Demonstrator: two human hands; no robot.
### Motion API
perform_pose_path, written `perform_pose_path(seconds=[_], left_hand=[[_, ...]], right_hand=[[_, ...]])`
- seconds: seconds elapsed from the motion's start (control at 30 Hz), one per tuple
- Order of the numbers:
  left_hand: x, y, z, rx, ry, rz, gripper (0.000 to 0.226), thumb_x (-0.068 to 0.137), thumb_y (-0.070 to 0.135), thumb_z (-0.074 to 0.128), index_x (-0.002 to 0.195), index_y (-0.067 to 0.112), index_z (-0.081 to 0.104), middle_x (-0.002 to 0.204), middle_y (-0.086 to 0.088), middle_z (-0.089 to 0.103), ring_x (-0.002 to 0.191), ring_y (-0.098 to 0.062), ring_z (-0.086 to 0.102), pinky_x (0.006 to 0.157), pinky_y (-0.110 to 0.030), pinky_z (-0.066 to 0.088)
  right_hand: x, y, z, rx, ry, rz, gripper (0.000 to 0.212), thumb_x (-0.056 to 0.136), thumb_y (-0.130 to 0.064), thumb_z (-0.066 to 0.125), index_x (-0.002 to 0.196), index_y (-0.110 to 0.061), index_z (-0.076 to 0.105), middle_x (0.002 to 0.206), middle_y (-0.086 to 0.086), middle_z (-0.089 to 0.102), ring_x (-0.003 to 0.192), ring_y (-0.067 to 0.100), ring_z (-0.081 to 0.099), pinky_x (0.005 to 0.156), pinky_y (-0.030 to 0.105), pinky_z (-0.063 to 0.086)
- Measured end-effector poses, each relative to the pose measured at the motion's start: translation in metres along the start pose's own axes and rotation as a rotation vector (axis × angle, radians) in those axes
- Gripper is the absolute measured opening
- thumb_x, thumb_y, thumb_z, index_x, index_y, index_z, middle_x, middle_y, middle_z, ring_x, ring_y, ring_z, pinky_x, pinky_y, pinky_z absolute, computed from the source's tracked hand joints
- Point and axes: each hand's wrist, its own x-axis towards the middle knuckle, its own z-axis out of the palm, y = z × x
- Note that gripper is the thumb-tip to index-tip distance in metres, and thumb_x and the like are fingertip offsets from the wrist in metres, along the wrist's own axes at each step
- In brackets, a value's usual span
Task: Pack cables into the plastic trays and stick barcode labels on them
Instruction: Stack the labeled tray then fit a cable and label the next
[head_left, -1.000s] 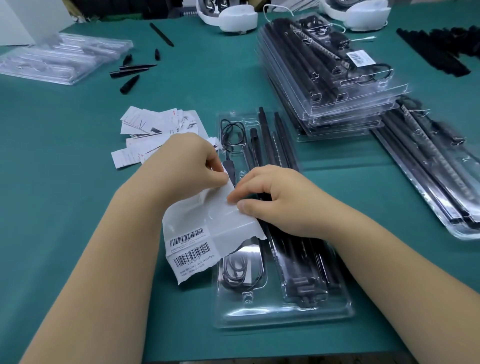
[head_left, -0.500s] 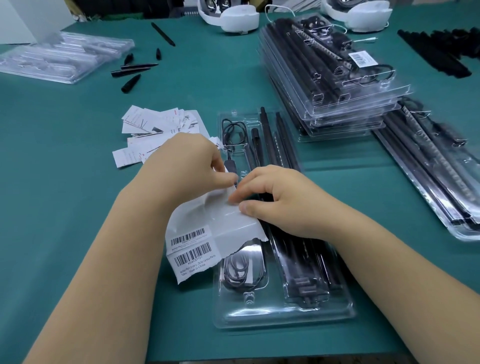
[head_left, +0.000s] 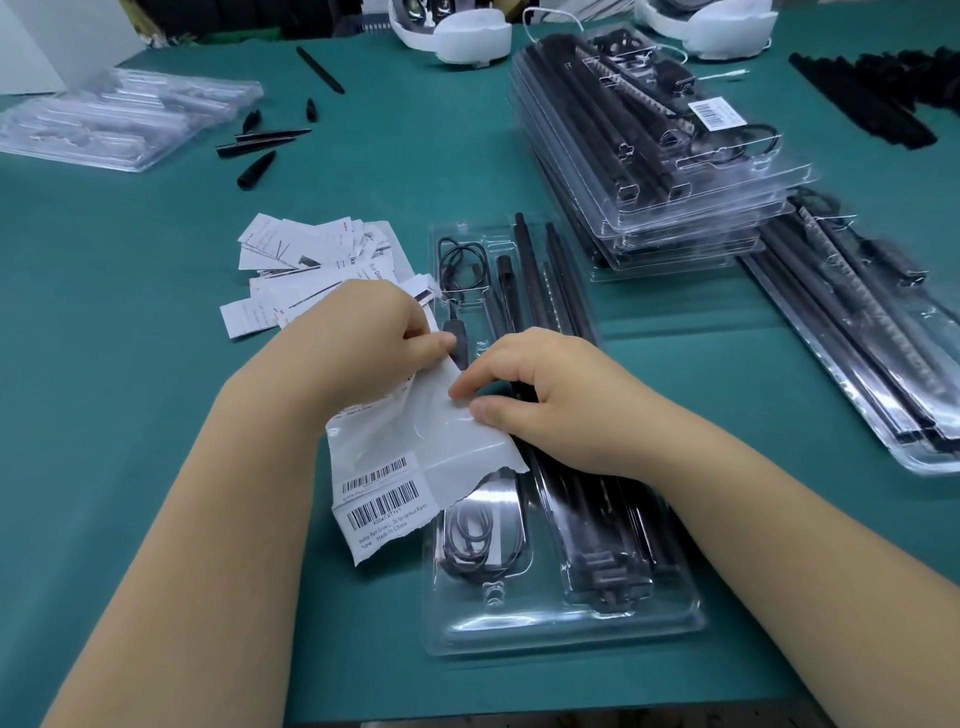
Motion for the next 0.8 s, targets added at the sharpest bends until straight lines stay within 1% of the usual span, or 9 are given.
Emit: perform_pose_path(seconds=[0.13, 0.2, 0.27, 0.33, 0.43, 0.47, 0.53, 0.63, 0.8], left_hand=[[0.001, -0.002, 0.000, 0.044, 0.036, 0.041, 0.039, 0.097, 0.036, 0.049, 0.075, 0.008, 0.067, 0.060, -0.005, 0.054, 0.056, -0.014, 0.044, 0.052, -0.029, 0.033], [0.002, -0.006, 0.002, 0.029, 0.039, 0.054, 0.039, 0.097, 0.035, 0.048, 0.079, 0.008, 0.068, 0.069, -0.008, 0.062, 0.062, -0.019, 0.050, 0.058, -0.032, 0.040], [0.003, -0.011, 0.003, -0.043, 0.054, 0.042, 0.034, 0.096, 0.035, 0.049, 0.079, 0.014, 0.071, 0.076, -0.006, 0.067, 0.066, -0.018, 0.055, 0.064, -0.033, 0.045], [0.003, -0.014, 0.002, -0.130, 0.073, 0.039, 0.028, 0.091, 0.038, 0.055, 0.075, 0.022, 0.072, 0.071, 0.001, 0.067, 0.060, -0.011, 0.053, 0.059, -0.029, 0.044], [-0.001, -0.014, 0.000, -0.245, 0.044, 0.082, 0.027, 0.066, 0.056, 0.069, 0.066, 0.029, 0.070, 0.058, 0.007, 0.061, 0.054, -0.002, 0.050, 0.048, -0.014, 0.036], [-0.001, -0.013, 0.000, -0.255, 0.034, 0.090, 0.029, 0.061, 0.057, 0.072, 0.064, 0.029, 0.069, 0.056, 0.007, 0.059, 0.053, 0.002, 0.049, 0.046, -0.011, 0.033], [0.001, -0.010, 0.002, -0.243, 0.050, 0.084, 0.025, 0.062, 0.051, 0.077, 0.064, 0.028, 0.069, 0.056, 0.011, 0.058, 0.053, 0.006, 0.050, 0.046, -0.010, 0.032], [0.002, -0.008, 0.003, -0.202, 0.083, 0.071, 0.017, 0.071, 0.041, 0.080, 0.063, 0.030, 0.069, 0.061, 0.014, 0.063, 0.060, 0.003, 0.056, 0.052, -0.016, 0.038], [0.000, -0.006, 0.003, -0.164, 0.099, 0.091, 0.021, 0.078, 0.031, 0.074, 0.059, 0.032, 0.065, 0.061, 0.011, 0.064, 0.062, -0.004, 0.057, 0.057, -0.027, 0.046]], right_hand=[[0.000, 0.000, 0.000, -0.016, -0.005, -0.002, 0.021, 0.091, -0.023, 0.058, 0.108, -0.027, 0.070, 0.105, -0.011, 0.064, 0.102, 0.002, 0.048, 0.091, 0.023, 0.036], [0.000, 0.000, 0.001, -0.018, -0.005, 0.000, 0.021, 0.091, -0.023, 0.058, 0.108, -0.027, 0.071, 0.107, -0.010, 0.064, 0.104, 0.003, 0.048, 0.092, 0.023, 0.036], [0.000, 0.000, 0.001, -0.021, -0.006, 0.004, 0.020, 0.090, -0.023, 0.060, 0.107, -0.027, 0.071, 0.107, -0.010, 0.063, 0.106, 0.005, 0.049, 0.095, 0.025, 0.036], [0.000, 0.000, 0.000, -0.016, -0.003, 0.005, 0.020, 0.089, -0.024, 0.061, 0.106, -0.027, 0.071, 0.107, -0.011, 0.063, 0.106, 0.005, 0.049, 0.095, 0.025, 0.037], [-0.001, 0.000, 0.000, -0.011, 0.007, -0.008, 0.022, 0.087, -0.023, 0.063, 0.108, -0.027, 0.070, 0.105, -0.012, 0.063, 0.104, 0.004, 0.048, 0.092, 0.023, 0.035], [-0.001, 0.000, 0.001, -0.017, 0.004, -0.009, 0.022, 0.088, -0.023, 0.063, 0.108, -0.027, 0.069, 0.105, -0.011, 0.063, 0.105, 0.005, 0.048, 0.093, 0.023, 0.035], [-0.001, 0.000, 0.001, -0.033, -0.008, -0.010, 0.022, 0.088, -0.024, 0.062, 0.109, -0.027, 0.069, 0.106, -0.010, 0.063, 0.108, 0.008, 0.047, 0.095, 0.027, 0.036], [-0.001, 0.000, 0.002, -0.033, -0.015, -0.007, 0.022, 0.089, -0.024, 0.060, 0.109, -0.027, 0.069, 0.107, -0.010, 0.063, 0.110, 0.010, 0.047, 0.098, 0.031, 0.036], [0.000, 0.001, 0.002, -0.044, -0.014, -0.011, 0.024, 0.090, -0.023, 0.058, 0.111, -0.027, 0.068, 0.108, -0.011, 0.063, 0.110, 0.008, 0.046, 0.098, 0.030, 0.037]])
